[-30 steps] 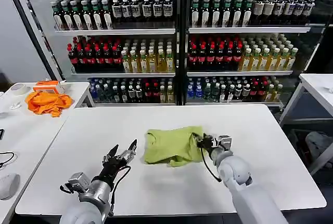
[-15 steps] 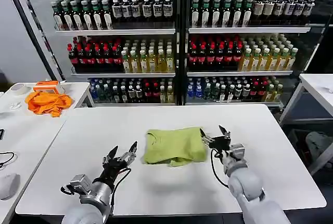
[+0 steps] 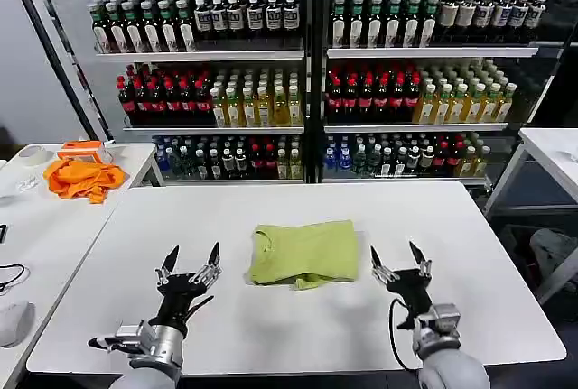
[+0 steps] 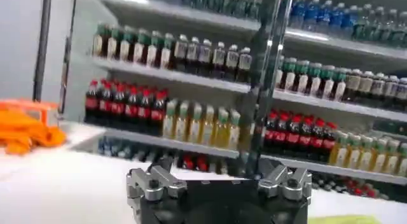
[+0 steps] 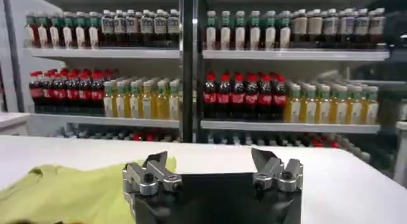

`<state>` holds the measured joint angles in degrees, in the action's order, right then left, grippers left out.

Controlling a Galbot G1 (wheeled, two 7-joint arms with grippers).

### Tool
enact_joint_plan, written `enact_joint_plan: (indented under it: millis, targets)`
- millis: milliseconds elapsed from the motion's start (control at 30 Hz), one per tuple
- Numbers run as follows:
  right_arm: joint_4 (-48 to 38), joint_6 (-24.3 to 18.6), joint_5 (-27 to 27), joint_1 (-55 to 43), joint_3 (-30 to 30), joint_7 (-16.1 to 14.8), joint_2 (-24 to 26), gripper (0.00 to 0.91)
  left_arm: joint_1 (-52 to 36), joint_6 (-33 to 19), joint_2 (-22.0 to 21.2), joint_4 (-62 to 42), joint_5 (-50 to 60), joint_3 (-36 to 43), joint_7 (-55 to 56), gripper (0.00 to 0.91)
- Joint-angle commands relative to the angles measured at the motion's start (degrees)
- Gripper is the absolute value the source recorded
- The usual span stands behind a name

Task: Fold and organize the clothes.

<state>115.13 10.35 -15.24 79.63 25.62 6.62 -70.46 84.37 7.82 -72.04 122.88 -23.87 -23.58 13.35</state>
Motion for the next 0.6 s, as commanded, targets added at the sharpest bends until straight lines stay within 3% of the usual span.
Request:
enact_joint_plan:
  millis: [33, 600]
  targets:
    - [6.89, -3.40, 3.49, 10.40, 3.34, 0.19, -0.65, 0.907, 5.37, -3.72, -1.76, 2.34, 13.08, -0.13, -0.53, 0.907]
    - [9.86, -2.94, 3.35, 10.75, 1.55, 0.99, 0.82, 0.907, 10.08, -2.67, -3.35, 5.94, 11.49, -2.16, -2.67, 0.907]
